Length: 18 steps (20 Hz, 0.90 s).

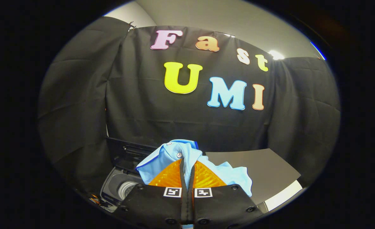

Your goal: Put the clothes into the washing machine and then close the washing machine lid.

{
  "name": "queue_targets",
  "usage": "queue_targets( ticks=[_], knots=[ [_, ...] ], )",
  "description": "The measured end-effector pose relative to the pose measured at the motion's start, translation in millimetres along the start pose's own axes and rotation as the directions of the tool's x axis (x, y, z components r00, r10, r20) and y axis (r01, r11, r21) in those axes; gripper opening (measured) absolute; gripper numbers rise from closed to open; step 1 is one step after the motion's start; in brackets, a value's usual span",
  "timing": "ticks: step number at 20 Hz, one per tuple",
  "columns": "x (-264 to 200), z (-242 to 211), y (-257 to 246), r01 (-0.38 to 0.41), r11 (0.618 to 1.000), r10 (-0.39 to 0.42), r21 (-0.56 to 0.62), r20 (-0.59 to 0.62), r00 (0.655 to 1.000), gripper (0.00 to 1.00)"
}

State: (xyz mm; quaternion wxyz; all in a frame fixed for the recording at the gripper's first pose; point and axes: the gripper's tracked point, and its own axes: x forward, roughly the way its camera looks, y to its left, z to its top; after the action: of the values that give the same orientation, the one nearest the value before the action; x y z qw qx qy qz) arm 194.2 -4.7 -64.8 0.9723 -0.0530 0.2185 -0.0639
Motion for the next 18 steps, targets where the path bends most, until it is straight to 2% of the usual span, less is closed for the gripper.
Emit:
queue_targets(
  ticks=[13, 18],
  knots=[
    [2.5, -10.4, 95.7, -0.068, 0.998, 0.068, -0.013, -0.012, 0.998, 0.01],
    [16.3, -29.1, 116.2, -0.065, 0.998, 0.065, 0.003, -0.043, 0.997, 0.01]
  ],
)
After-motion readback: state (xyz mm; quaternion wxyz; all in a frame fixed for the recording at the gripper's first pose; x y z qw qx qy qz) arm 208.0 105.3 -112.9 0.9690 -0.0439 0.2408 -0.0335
